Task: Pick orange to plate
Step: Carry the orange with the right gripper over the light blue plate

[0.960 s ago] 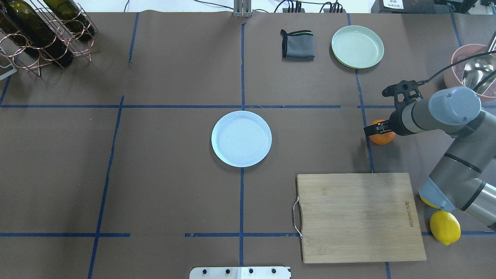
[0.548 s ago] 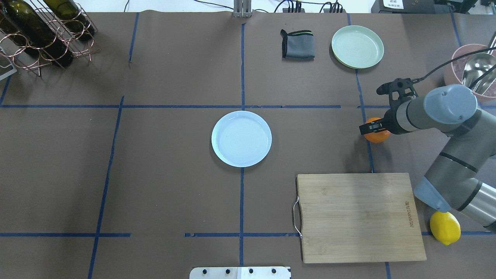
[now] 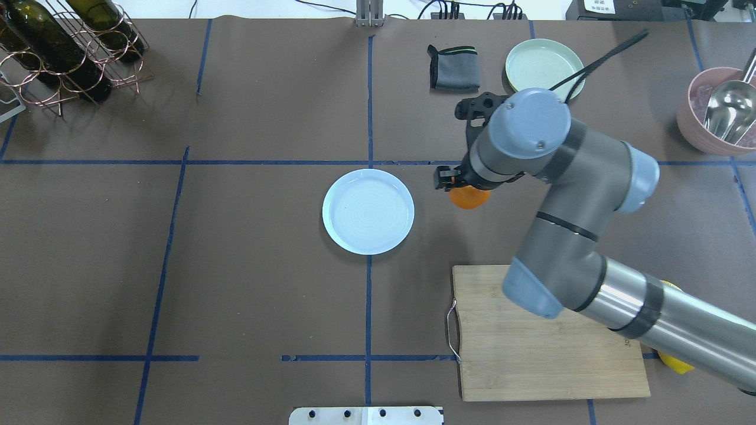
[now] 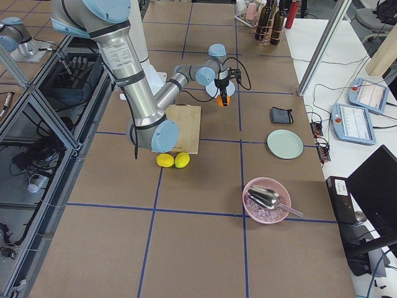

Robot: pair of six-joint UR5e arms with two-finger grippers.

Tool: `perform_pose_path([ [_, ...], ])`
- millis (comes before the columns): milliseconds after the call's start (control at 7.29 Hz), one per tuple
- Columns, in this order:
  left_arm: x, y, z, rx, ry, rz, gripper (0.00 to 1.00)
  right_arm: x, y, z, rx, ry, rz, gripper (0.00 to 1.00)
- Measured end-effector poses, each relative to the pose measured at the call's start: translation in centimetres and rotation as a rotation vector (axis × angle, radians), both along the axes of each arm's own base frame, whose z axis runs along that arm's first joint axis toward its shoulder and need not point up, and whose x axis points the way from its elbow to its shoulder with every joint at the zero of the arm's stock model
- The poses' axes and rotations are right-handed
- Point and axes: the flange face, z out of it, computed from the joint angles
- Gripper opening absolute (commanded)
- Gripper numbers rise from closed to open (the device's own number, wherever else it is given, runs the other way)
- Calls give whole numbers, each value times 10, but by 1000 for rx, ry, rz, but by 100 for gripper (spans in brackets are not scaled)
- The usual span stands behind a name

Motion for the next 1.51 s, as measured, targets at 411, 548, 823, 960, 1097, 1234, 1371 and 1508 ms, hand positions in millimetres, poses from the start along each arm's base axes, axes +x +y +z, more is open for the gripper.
perform_pose_path([
  [411, 0, 0, -1, 2, 0, 1, 100, -112, -2, -69, -41, 24, 81, 0],
  [548, 0, 0, -1, 2, 0, 1, 100, -130, 3, -71, -43, 40, 92, 1],
  [823, 0, 0, -1, 3, 1, 1, 100, -149, 11, -62, -50, 66, 91, 8],
  [960, 0, 0, -1, 3, 1, 1, 100, -155, 15, -58, -50, 77, 86, 16],
  [1097, 0, 0, -2, 4, 1, 1, 100, -160, 20, -55, -49, 83, 81, 28],
  [1234, 0, 0, -3, 6, 1, 1, 100, -162, 23, -54, -48, 85, 79, 46],
  [1371, 0, 0, -5, 10, 1, 1, 100, -163, 25, -54, -48, 85, 78, 71],
  [1508, 0, 0, -7, 13, 1, 1, 100, -164, 25, -54, -48, 84, 77, 96],
])
